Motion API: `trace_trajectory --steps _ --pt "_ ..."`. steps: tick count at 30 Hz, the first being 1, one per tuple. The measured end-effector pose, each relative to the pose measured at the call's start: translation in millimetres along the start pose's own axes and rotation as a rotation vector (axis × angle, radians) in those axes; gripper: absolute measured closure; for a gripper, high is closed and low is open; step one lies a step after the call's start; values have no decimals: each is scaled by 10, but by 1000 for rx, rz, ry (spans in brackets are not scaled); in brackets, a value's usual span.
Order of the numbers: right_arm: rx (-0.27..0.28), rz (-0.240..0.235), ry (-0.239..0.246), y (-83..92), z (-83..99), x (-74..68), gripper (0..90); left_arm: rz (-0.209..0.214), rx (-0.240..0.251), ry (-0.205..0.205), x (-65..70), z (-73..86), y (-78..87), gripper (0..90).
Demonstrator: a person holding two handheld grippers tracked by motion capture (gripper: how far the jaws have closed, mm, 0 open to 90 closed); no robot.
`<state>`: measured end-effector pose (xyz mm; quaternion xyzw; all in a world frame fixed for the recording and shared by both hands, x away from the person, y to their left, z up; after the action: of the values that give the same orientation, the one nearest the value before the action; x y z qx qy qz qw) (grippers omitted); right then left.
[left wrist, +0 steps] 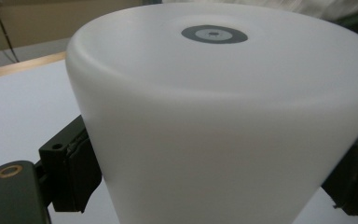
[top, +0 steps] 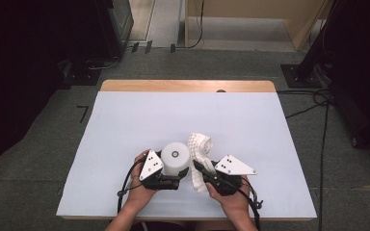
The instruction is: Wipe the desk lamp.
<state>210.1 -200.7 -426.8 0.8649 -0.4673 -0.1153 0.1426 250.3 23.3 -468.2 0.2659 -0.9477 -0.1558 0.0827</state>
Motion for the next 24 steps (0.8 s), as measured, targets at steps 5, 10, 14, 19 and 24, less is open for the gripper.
trace_trajectory --steps 5,10,14,19,24 --pt "-28 33 -34 -44 97 131 757 10 -16 3 -58 108 -45 86" --pt "-55 31 -51 -103 173 180 757 -4 -17 11 -83 155 -40 85" --pt "-65 32 -53 -126 198 190 757 -49 -8 18 -51 172 -5 81" --pt "-79 33 -47 -156 243 207 757 -86 30 50 -14 114 89 13" --pt "-91 42 -60 -184 283 243 757 -184 19 39 124 97 63 11"
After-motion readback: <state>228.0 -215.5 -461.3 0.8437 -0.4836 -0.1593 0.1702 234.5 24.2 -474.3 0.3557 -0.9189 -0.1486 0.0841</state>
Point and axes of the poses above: each handheld gripper's, and its own axes: y roughly backward along the jaws, z roughly out of its underside, x roughly to its right, the point moved 1 cm from there along -y, roughly forward along the jaws, and after that the axes turned 8 degrees about z, right-handed, at the moved point
